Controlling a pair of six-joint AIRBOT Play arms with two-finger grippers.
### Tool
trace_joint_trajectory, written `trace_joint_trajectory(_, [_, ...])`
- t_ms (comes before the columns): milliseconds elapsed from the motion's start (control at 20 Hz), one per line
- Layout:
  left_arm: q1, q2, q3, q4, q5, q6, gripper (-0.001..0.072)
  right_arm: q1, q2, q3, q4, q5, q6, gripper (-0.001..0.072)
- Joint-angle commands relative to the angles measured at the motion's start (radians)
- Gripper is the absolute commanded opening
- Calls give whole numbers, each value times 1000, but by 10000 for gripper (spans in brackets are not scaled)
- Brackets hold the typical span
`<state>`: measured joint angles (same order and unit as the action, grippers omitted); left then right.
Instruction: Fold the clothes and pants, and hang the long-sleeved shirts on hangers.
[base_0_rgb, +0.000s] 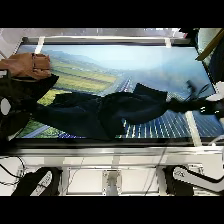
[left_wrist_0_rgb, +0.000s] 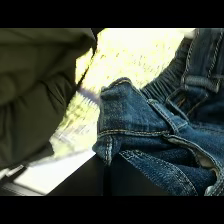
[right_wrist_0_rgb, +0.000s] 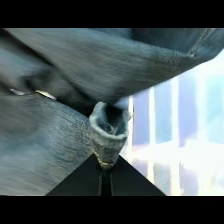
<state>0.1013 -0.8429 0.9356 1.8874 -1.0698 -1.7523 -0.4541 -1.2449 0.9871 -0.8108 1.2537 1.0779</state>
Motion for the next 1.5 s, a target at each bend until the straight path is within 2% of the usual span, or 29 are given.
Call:
trace_joint_trajectory(0, [0, 20, 63, 20, 8, 0, 19, -147, 163, 272, -142, 143, 50, 22])
trace_joint_trajectory(150, [0, 40, 87, 23, 9, 0, 20, -254, 282, 416, -374, 112, 117, 22])
trace_joint_trajectory(300, [1, 38, 66, 13, -29, -5, 19, -289, 307, 412, -416, 128, 144, 22])
trace_joint_trajectory(450, [9, 40, -44, 13, -94, -48, 19, -287, 298, 286, -436, 142, 152, 22])
trace_joint_trajectory(600, [8, 42, -210, 11, -103, -50, 19, -288, 298, 138, -546, 154, 152, 22])
trace_joint_trajectory(900, [8, 42, -311, 12, -101, -65, 19, -288, 284, 60, -706, 174, 161, 22])
trace_joint_trajectory(1150, [8, 42, -365, 12, -98, -94, 19, -288, 187, -58, -722, 143, 178, 22])
trace_joint_trajectory(1450, [8, 40, -452, 12, -93, -108, 20, -288, 117, -93, -710, -13, 299, 23])
